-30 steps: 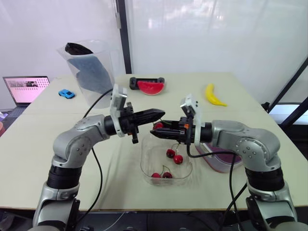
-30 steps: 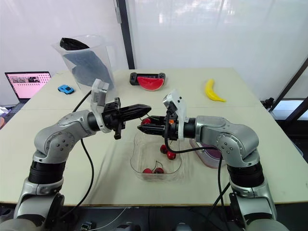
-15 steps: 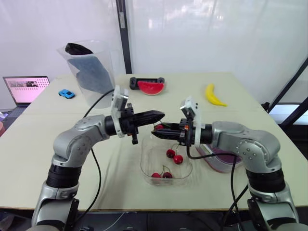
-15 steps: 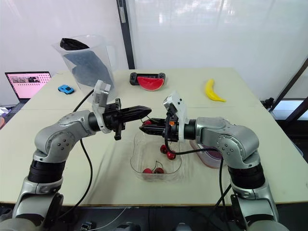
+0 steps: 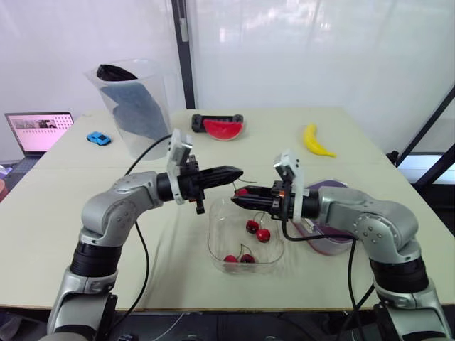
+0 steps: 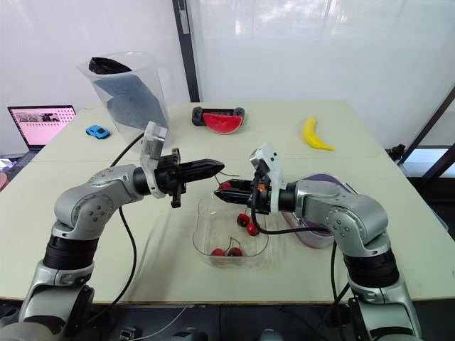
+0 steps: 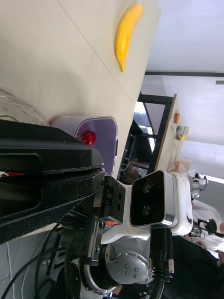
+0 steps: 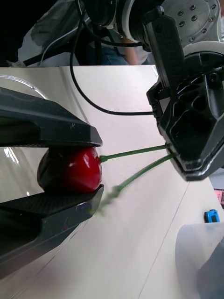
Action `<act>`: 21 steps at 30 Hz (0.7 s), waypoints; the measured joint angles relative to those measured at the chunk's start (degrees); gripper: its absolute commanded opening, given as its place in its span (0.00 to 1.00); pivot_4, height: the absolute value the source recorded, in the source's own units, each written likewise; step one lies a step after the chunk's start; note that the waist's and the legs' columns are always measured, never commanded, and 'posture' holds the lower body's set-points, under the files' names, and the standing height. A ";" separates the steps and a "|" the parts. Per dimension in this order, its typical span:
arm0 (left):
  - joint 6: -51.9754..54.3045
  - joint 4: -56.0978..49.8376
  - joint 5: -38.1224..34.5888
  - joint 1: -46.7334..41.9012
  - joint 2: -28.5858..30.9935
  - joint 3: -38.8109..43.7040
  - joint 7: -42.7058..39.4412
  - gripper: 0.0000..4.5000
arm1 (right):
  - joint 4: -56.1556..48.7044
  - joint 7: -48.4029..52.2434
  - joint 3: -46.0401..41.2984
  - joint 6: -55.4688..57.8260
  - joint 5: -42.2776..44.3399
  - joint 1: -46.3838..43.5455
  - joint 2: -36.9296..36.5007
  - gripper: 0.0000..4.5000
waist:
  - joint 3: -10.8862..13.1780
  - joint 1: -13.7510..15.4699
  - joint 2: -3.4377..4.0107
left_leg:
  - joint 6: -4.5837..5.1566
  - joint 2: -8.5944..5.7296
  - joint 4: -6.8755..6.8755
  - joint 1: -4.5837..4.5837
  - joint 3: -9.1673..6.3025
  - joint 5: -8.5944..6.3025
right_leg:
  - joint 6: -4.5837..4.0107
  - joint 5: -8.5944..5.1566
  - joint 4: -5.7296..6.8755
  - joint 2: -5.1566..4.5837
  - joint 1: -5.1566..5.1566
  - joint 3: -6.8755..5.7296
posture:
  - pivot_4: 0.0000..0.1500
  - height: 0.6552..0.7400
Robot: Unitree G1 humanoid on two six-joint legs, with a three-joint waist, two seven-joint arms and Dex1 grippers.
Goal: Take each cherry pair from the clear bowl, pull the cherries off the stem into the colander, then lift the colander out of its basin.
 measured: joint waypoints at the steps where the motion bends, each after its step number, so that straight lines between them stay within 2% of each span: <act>1: 0.04 0.04 0.00 0.01 -0.02 -0.30 0.07 0.00 | -0.02 0.18 0.01 0.00 0.03 0.18 -0.51 0.19 | 0.00 0.00 0.00 | 0.00 0.00 0.00 0.00 0.00 0.00 | 0.00 0.00 0.00 0.00 0.00 0.00 | 1.00 1.00; 9: -0.43 0.02 -0.19 -0.35 -0.25 1.10 0.28 0.00 | 1.61 0.79 2.43 1.52 -1.35 3.42 -2.93 0.19 | 0.00 0.00 0.00 | 0.01 -0.01 0.00 0.00 0.01 0.00 | 0.00 0.00 -0.01 -0.01 0.00 0.00 | 1.00 1.00; 21: -0.43 -0.06 -0.21 -0.34 -0.46 1.10 0.30 0.00 | 1.79 2.19 0.43 1.29 -0.08 0.92 -3.55 0.19 | 0.00 0.01 0.00 | 0.00 0.00 0.00 0.00 0.00 0.00 | 0.00 0.00 -0.01 0.01 0.01 0.00 | 1.00 1.00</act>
